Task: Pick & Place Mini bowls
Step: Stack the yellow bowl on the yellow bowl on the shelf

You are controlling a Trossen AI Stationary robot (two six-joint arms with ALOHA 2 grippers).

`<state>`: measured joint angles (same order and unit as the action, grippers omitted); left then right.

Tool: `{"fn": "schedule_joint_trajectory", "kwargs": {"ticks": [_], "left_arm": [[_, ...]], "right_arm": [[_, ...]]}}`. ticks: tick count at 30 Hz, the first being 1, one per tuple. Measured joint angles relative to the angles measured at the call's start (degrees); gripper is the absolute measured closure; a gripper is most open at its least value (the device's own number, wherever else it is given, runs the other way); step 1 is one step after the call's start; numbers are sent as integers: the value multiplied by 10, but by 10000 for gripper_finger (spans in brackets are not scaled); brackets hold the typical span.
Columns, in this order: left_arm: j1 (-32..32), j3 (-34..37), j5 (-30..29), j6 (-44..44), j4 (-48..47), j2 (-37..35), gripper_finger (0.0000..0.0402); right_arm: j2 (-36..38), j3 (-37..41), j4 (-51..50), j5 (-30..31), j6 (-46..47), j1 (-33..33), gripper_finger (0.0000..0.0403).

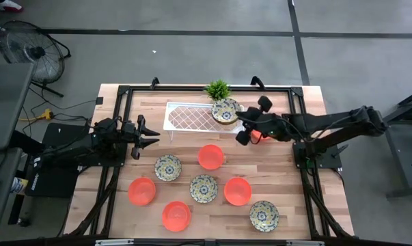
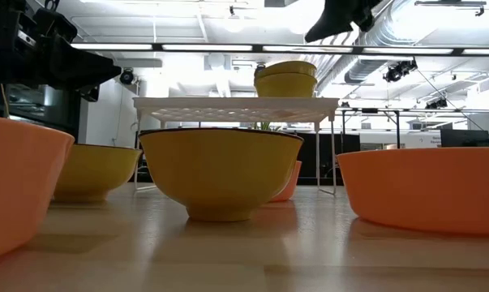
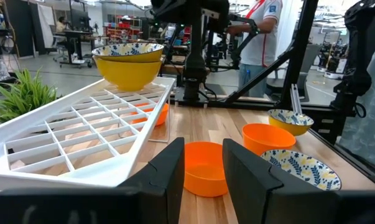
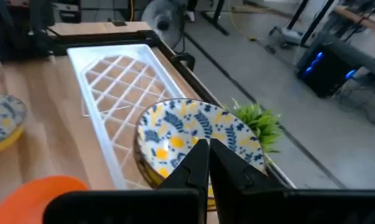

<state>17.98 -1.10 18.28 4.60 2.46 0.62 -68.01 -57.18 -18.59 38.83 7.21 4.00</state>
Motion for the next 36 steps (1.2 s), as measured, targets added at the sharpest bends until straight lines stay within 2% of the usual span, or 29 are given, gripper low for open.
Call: {"fn": "schedule_joint_trajectory", "kwargs": {"ticks": [6, 19, 26, 31, 36], "left_arm": [[0, 0, 0, 0, 0, 0, 296], [0, 0, 0, 0, 0, 0, 296], [0, 0, 1, 0, 0, 0, 296], [0, 0, 3, 0, 0, 0, 296], [0, 0, 3, 0, 0, 0, 296]], "right_arm": [[0, 56, 93, -25, -10, -6, 403], [0, 113, 157, -33, -9, -18, 403], [0, 112, 164, -53, -40, -29, 403], [3, 78, 154, -70, -64, -18, 403], [13, 15, 47, -85, -96, -2, 403]]}}
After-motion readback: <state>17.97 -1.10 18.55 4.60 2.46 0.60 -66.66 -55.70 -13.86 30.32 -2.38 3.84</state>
